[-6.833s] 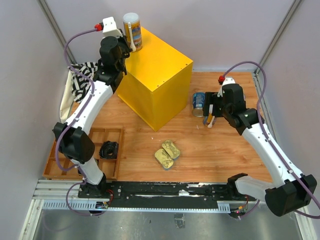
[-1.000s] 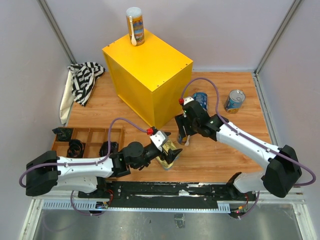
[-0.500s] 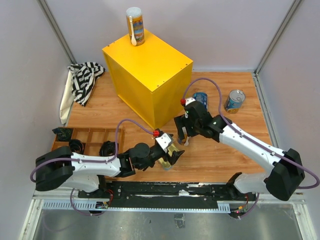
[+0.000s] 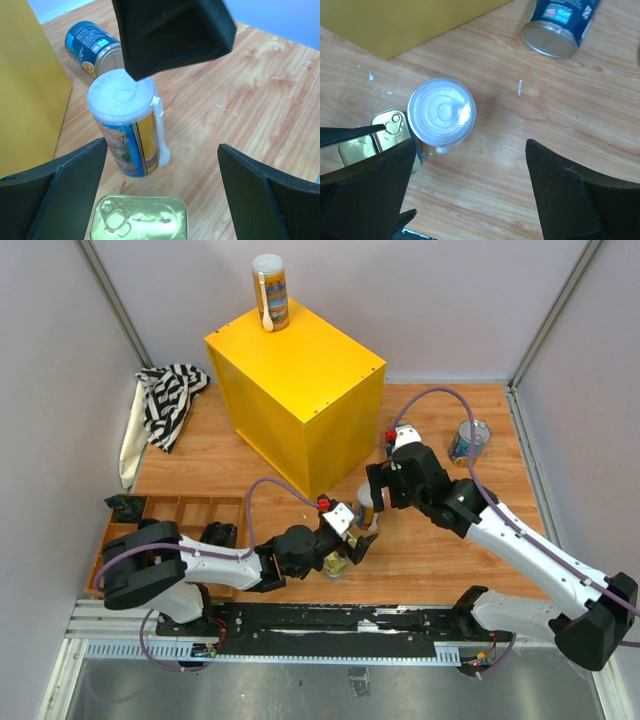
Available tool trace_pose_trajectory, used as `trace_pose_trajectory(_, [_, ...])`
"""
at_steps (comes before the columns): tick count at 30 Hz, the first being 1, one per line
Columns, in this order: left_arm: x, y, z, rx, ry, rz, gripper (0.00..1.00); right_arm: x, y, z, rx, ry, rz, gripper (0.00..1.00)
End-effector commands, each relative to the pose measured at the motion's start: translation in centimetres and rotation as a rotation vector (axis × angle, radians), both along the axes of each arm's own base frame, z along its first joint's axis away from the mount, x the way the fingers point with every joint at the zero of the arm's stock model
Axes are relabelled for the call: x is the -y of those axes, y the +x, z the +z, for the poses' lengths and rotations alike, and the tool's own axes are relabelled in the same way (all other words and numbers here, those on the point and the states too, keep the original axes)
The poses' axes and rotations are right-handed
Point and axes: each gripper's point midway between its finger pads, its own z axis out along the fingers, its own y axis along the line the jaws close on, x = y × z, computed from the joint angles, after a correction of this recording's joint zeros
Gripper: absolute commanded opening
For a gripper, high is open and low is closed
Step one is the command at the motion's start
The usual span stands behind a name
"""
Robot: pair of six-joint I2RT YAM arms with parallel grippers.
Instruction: Place and organize the canned foods onto the counter
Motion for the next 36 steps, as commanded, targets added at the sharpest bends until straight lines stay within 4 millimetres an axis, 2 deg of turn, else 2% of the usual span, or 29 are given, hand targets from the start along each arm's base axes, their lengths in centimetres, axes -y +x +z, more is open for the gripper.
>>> trace_pose_trajectory(1, [1.3, 1.9, 2.3, 0.042, -0.083, 0.054, 0.97, 1.9, 0.1, 1.5, 0.068, -0.021, -0.079, 0.91])
trace_pose_trajectory(11, [2.4, 6.3, 2.0, 0.019, -0.124, 0.148, 0.98, 4.8, 0.0, 1.5, 0.119, -0.037, -0.152, 0.91])
trace_pose_trajectory(15, [3.2, 7.4, 1.3, 0.001, -0.125, 0.148, 0.98, 5.6, 0.2, 1.6, 0.129, -0.049, -0.164, 0.91])
trace_pose_trajectory(19, [3.1, 8.6, 1.0, -0.019, -0.141, 0.175, 0.98, 6.1, 0.4, 1.6, 0.139, -0.058, -0.166, 0.91])
trace_pose_trajectory(25, [3.2, 9.4, 0.5, -0.032, -0.145, 0.178, 0.98, 6.5, 0.8, 1.3, 0.131, -0.057, -0.172, 0.91])
trace_pose_trajectory(30, [4.3, 9.3, 0.3, -0.037, -0.150, 0.139, 0.97, 6.4, 0.8, 1.0, 0.122, -0.051, -0.169, 0.91])
trace_pose_trajectory(36, [5.7, 9.4, -0.1, -0.053, -0.147, 0.097, 0.91, 6.4, 0.4, 1.1, 0.114, -0.030, -0.169, 0.91])
